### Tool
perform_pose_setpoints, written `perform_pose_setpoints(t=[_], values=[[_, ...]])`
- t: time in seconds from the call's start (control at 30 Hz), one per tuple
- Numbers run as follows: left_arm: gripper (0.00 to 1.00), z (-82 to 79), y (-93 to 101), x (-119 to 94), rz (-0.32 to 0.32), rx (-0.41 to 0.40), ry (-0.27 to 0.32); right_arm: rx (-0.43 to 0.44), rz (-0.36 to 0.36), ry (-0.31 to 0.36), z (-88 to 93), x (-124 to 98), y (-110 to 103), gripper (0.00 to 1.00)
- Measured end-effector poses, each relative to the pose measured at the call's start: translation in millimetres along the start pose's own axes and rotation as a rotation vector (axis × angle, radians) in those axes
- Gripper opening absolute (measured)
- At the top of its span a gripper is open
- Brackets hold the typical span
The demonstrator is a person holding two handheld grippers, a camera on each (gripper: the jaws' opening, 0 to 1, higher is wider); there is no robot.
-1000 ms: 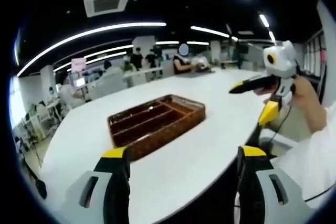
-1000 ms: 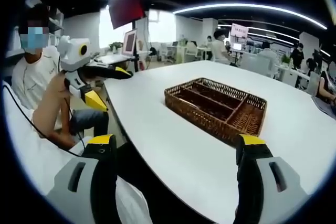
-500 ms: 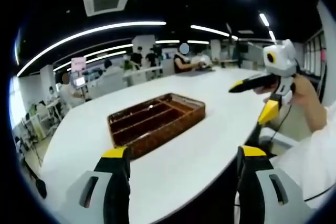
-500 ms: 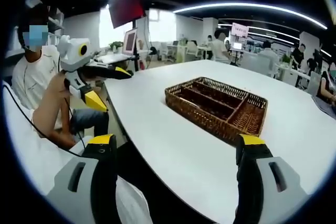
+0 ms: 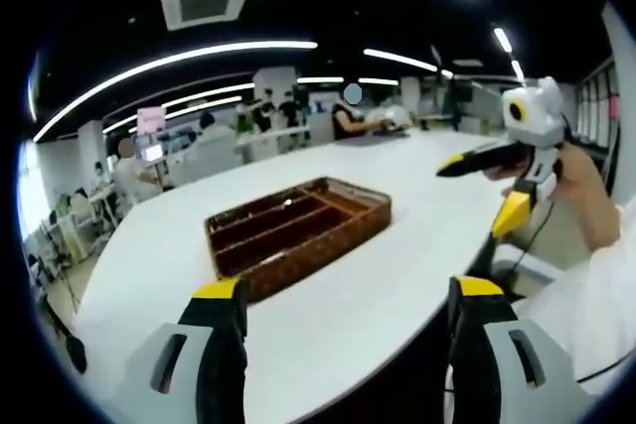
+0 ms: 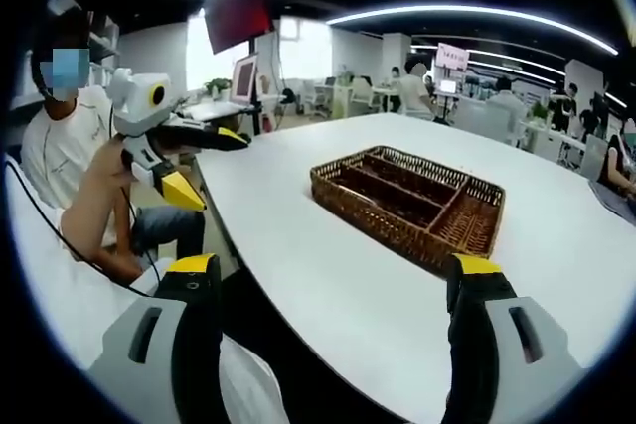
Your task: Arrange the knives, forks, and spoons in their matching storage slots by inserting each utensil handle-first until every utensil is classified and aligned in the correct compartment
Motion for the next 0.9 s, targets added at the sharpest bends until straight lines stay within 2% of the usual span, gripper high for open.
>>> perform_pose_setpoints(t=[0.37, 0.9], values=[[0.84, 2.8, 2.2, 4.6, 0.004, 0.001, -0.013, 0.010, -0.011, -0.009, 4.6, 3.4, 2.9, 0.97], [0.84, 1.2, 0.8, 0.7, 0.000, 0.001, -0.005, 0.002, -0.011, -0.008, 1.5, 0.8, 2.7, 0.97]])
Point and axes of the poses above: the point that each gripper's makers call its tool centre point, and the gripper's own axes: x roughly forward along the fingers, y roughly to its right, z roughly out of its underside, the point moved 8 cm from there along -x, roughly backward along the fingers, and after that the axes turned 9 degrees about -z, right-handed, at the moved point
